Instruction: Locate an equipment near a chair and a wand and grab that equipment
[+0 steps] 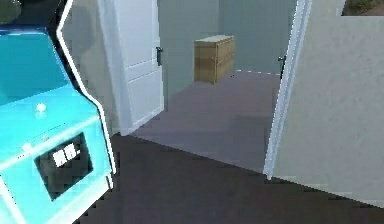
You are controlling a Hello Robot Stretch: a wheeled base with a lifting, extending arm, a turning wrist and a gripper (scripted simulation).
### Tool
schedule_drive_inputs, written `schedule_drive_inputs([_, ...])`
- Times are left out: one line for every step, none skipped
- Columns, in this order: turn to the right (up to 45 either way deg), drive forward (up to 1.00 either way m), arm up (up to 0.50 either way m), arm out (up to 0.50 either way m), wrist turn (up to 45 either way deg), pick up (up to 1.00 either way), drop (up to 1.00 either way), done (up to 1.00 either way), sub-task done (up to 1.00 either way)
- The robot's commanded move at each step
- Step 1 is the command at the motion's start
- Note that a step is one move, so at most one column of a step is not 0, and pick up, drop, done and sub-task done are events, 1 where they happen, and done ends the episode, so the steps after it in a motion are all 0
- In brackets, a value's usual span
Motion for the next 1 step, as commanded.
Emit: schedule_drive_inputs([3.0,0.00,0.00,0.00,0.0,0.00,0.00,0.00,0.00])
